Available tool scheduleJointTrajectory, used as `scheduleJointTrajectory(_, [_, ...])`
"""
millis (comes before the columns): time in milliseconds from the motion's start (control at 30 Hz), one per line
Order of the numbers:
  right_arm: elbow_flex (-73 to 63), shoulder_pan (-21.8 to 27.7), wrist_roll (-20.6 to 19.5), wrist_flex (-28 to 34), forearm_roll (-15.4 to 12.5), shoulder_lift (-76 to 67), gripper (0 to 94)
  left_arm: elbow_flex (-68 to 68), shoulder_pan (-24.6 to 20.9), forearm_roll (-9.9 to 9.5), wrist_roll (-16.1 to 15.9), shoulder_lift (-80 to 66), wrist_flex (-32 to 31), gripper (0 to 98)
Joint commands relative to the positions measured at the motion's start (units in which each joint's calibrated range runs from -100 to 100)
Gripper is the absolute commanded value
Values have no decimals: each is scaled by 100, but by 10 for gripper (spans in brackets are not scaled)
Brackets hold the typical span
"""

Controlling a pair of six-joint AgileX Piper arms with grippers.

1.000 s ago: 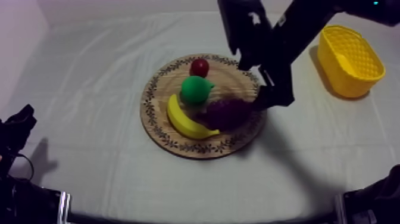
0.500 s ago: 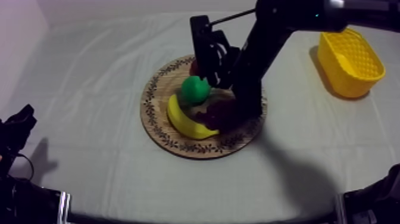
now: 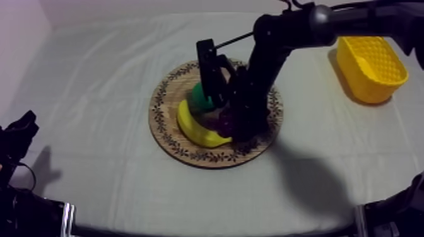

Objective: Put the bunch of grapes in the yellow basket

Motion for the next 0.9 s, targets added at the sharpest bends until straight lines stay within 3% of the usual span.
scheduleJointTrajectory(0, [1,-4,-24,-50,22,42,635,0,-3,1,0,5,-1,1])
scheduleJointTrajectory(333, [83,49,-3,-116,40,-100,282,0,-3,1,0,5,-1,1])
scheduleJointTrajectory(633, [407,352,-35,614,11,-1704,243,0,-3,1,0,5,-1,1])
scheduleJointTrajectory(867, [446,774,-392,924,-40,-3045,230,0,-3,1,0,5,-1,1])
